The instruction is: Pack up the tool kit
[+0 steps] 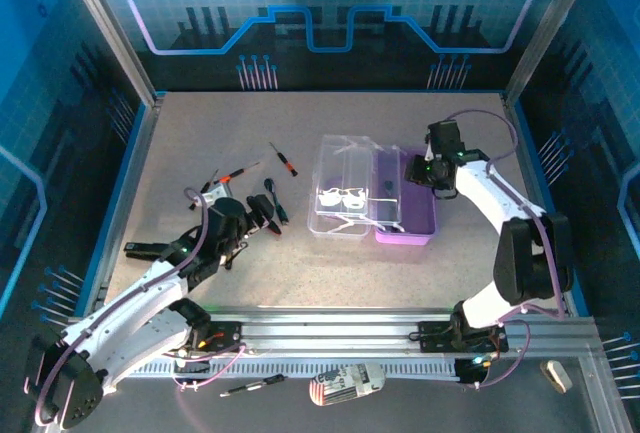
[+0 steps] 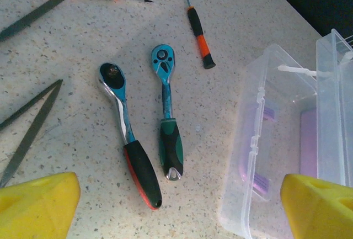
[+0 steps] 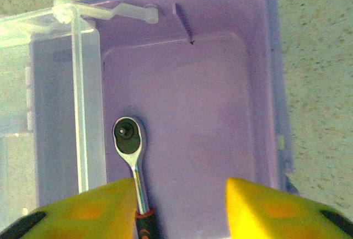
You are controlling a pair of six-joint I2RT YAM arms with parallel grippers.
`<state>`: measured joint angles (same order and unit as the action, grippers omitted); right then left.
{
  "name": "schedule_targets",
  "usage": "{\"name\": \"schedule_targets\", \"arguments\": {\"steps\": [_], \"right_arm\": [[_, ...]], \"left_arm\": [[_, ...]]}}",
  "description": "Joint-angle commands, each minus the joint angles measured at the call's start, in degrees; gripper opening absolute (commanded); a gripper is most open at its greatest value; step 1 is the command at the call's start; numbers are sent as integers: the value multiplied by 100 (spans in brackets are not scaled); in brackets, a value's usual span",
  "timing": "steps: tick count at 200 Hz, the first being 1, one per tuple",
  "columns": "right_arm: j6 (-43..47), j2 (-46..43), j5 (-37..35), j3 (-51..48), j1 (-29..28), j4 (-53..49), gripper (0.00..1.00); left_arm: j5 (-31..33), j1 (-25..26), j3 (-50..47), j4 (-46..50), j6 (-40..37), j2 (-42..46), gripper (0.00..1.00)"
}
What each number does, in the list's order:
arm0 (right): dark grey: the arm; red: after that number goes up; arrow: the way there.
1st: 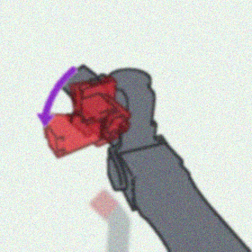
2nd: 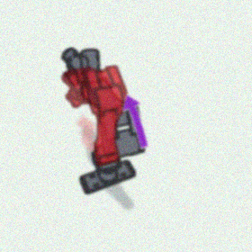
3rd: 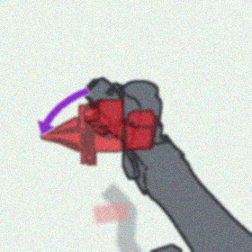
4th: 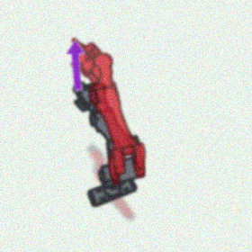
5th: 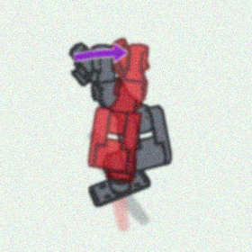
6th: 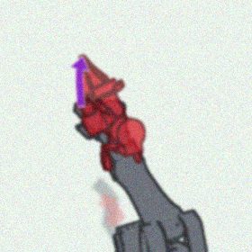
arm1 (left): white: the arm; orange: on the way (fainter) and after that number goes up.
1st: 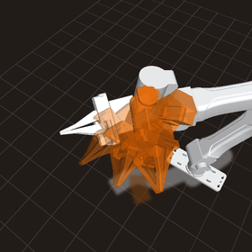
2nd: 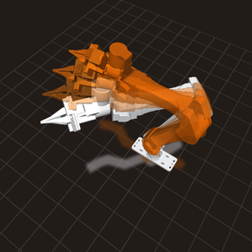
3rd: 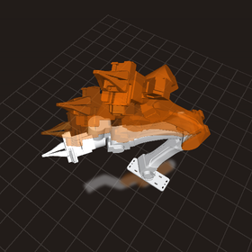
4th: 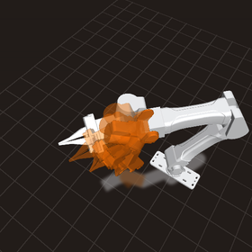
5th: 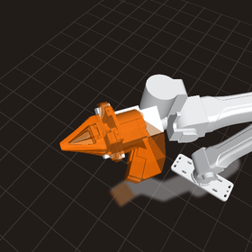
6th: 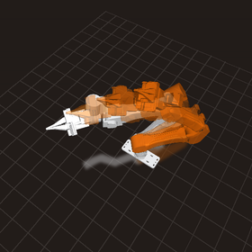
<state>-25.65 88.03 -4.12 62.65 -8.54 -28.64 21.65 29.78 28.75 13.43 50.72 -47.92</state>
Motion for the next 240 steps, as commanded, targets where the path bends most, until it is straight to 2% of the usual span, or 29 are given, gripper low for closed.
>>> {"name": "schedule_targets", "arguments": {"steps": [1,23,42,63,87,129,146,157,180,196,221,233,240], "right_arm": [[-48,-535,-51,-170,63,-32,61],[-186,-1095,216,-382,20,231,70],[-564,-1533,720,-841,22,845,70],[-994,-1656,1785,-1506,-46,1966,67],[-652,-1666,1410,-1392,-402,1630,65],[-274,-2005,733,-1709,-1100,1968,71],[-294,-2163,696,-1988,-1108,2329,73],[-462,-2257,670,-2108,-1071,2409,81],[-461,-2130,1402,-1877,-840,2131,85],[-520,-1959,1470,-1632,-831,1815,84],[-575,-1757,1771,-1493,-817,1672,71],[-614,-1734,1880,-1470,-823,1643,65],[-636,-1743,1905,-1473,-823,1646,62]], "left_arm": [[-212,-265,76,91,-85,135,97],[-362,-534,145,162,-162,112,99],[-375,-732,342,439,-165,-82,99],[-413,-851,923,1182,-298,-752,99],[-418,-868,1446,1652,-304,-1521,99],[-560,-877,2014,1792,-121,-2524,100],[-678,-882,2256,1803,-172,-2839,99],[-800,-886,2432,1811,-281,-3035,99],[-1014,-886,2791,1882,-525,-3447,99],[-1038,-886,2945,1873,-551,-3735,99],[-813,-887,3180,2161,-389,-4113,98],[-725,-894,3132,2136,-376,-4164,93],[-717,-895,3058,2063,-414,-4165,85]]}}
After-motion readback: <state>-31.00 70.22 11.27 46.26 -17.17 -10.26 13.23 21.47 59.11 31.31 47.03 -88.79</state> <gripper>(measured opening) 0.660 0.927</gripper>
